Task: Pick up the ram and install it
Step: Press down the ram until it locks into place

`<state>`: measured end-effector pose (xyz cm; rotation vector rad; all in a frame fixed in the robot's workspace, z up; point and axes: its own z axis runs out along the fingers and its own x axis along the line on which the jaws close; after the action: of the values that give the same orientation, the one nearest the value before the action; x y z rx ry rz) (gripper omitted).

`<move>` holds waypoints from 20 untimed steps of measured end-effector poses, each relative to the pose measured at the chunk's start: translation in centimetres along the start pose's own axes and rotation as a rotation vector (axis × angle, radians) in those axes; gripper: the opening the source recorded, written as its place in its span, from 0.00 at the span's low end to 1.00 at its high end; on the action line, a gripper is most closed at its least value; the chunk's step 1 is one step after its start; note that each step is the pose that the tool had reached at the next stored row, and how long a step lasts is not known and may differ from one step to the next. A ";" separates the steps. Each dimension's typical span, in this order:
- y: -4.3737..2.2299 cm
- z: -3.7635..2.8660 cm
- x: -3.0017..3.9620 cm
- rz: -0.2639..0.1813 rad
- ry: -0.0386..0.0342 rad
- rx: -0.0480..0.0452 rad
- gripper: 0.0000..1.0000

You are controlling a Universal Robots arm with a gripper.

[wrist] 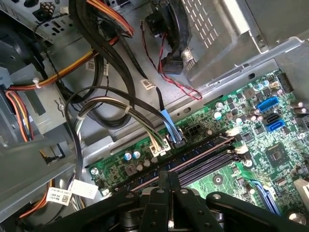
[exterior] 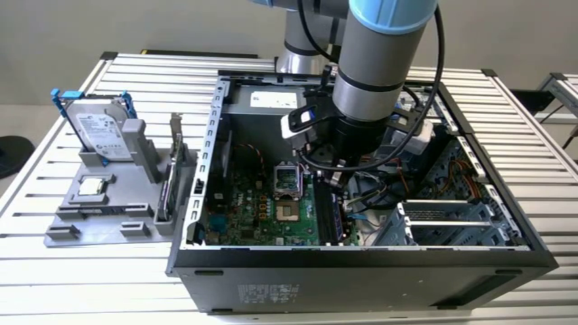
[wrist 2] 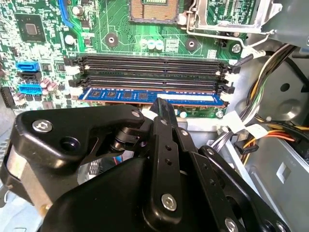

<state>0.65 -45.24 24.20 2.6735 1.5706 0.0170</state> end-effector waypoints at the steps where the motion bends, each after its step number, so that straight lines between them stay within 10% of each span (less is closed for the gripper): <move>1: 0.00 0.00 0.00 -0.007 0.0002 -0.0001 0.00; 20: -0.01 0.04 0.00 -0.223 0.0081 -0.0001 0.00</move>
<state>0.64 -45.24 24.16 2.4841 1.8608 0.0208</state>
